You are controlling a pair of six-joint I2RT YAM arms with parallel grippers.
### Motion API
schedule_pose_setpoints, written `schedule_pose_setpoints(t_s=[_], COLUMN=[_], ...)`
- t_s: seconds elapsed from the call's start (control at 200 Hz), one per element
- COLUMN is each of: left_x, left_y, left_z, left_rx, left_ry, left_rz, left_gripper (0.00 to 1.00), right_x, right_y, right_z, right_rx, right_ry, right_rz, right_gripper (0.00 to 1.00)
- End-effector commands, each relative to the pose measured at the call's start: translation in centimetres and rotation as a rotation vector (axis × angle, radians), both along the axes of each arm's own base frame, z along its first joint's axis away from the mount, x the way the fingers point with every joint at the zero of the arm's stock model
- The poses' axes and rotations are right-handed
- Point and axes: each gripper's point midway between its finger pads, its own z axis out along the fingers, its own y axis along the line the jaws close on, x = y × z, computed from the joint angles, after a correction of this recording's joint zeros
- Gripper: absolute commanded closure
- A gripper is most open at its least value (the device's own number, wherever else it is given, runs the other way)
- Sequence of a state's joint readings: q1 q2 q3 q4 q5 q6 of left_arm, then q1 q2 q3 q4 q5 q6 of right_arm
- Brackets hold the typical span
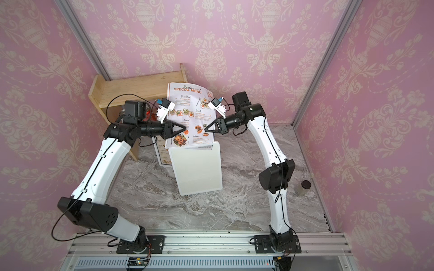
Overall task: Insert the menus into the narrow rack
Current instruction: Insert the menu into the narrow rack.
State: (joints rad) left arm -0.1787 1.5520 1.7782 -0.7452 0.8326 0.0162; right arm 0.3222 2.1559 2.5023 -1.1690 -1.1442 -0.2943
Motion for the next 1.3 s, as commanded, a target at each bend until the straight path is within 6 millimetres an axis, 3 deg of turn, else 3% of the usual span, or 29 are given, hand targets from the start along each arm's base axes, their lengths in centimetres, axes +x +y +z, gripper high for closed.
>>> schedule_pose_setpoints(t_s=[0.0,0.275,0.675,1.051,1.211,1.296], left_x=[-0.5,-0.6,-0.7,-1.1,-1.3,-1.3], left_y=[0.3,0.7,1.1,1.1,1.2,1.2], left_z=[0.3,0.2,-0.7,-1.6,-1.6,-1.6], left_rx=[0.000,-0.003,-0.009,-0.006,-0.001,0.000], left_ry=[-0.021,-0.024,-0.012,-0.011,-0.019,-0.020], left_rz=[-0.016,-0.012,-0.006,-0.010,-0.009,-0.010], left_gripper=[0.67,0.63,0.70,0.87,1.00,1.00], right_x=[0.0,0.0,-0.1,0.1,0.5,0.5], right_y=[-0.1,-1.0,-1.7,-1.9,-1.8,-1.7], right_z=[0.2,-0.3,-1.9,-1.6,-1.2,-0.8], right_rx=[-0.006,-0.055,-0.101,-0.104,-0.093,-0.080], right_ry=[-0.039,-0.108,-0.114,-0.139,-0.156,-0.166], right_rz=[0.010,0.012,0.031,0.024,0.018,0.019], right_gripper=[1.00,1.00,1.00,1.00,1.00,1.00])
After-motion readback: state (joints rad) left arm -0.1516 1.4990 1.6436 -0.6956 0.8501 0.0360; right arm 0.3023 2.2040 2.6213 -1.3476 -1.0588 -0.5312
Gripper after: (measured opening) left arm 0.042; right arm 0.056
